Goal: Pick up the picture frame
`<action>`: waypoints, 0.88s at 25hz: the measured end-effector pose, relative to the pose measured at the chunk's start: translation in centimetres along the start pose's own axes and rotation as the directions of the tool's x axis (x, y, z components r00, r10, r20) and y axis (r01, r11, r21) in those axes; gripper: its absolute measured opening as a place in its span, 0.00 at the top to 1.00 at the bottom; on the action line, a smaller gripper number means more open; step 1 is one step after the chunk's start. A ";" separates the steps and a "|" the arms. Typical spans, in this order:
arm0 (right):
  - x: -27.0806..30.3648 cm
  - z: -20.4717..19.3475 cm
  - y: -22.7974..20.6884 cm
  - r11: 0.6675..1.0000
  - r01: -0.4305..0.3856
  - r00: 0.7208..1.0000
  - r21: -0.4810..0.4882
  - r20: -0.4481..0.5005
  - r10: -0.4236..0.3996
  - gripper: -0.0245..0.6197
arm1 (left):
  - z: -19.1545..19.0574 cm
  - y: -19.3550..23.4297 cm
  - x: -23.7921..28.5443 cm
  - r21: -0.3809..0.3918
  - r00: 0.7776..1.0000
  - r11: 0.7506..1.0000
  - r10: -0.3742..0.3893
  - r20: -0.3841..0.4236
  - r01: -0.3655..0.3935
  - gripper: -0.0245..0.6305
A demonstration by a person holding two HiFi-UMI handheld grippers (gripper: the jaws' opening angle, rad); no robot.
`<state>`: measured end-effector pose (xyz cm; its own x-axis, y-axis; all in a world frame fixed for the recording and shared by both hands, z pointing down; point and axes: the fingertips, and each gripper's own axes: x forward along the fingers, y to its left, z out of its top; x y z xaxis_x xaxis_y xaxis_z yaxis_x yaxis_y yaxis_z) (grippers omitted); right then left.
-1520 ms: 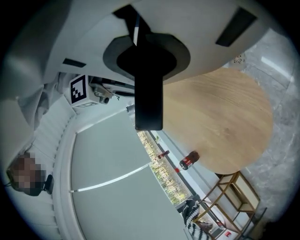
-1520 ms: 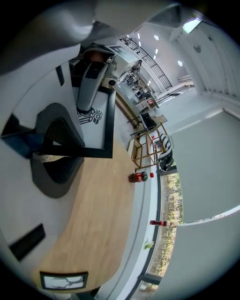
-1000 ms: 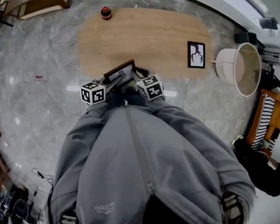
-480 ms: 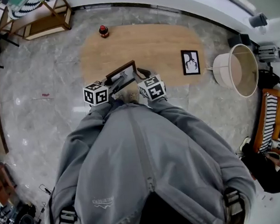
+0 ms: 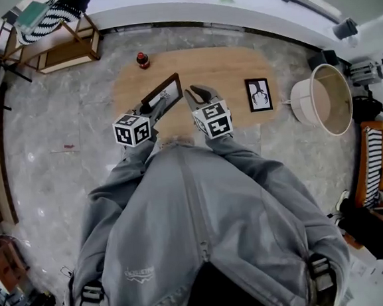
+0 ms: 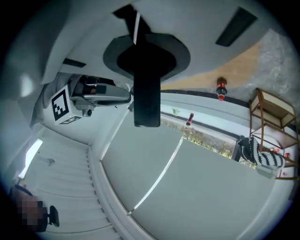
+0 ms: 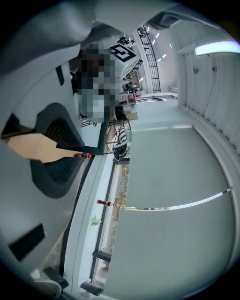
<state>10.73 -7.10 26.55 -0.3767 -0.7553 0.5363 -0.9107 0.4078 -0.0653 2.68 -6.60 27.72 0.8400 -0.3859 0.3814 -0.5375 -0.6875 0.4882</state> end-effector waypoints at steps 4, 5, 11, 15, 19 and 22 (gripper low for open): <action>-0.9 3.3 -0.1 1.000 0.019 0.998 -0.006 0.067 -0.019 0.84 | 3.5 -0.3 -0.9 0.048 0.997 0.997 0.051 0.063 -0.054 0.93; -1.2 4.2 0.0 1.000 0.022 0.996 -0.010 0.083 -0.021 0.84 | 4.4 -0.5 -1.2 0.063 0.995 0.996 0.063 0.077 -0.068 0.93; -3.1 9.0 0.1 0.999 0.045 0.981 -0.020 0.190 -0.041 0.86 | 9.2 -1.6 -2.8 0.154 0.977 0.976 0.130 0.167 -0.156 0.93; -4.8 11.7 0.3 0.998 0.064 0.963 -0.013 0.265 -0.058 0.88 | 11.5 -2.8 -3.6 0.198 0.962 0.958 0.164 0.220 -0.208 0.93; -6.2 14.1 1.0 0.997 0.073 0.944 -0.006 0.323 -0.067 0.89 | 13.8 -3.7 -4.9 0.216 0.938 0.942 0.188 0.291 -0.256 0.93; -7.2 15.5 1.3 0.997 0.073 0.929 0.011 0.362 -0.072 0.89 | 15.5 -4.3 -5.9 0.230 0.917 0.927 0.208 0.340 -0.296 0.93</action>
<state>9.58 -9.10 9.54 -0.3456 -0.9171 0.1986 -0.9377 0.3457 -0.0351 1.20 -10.93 11.25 0.6835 -0.7061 0.1849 -0.7299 -0.6646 0.1598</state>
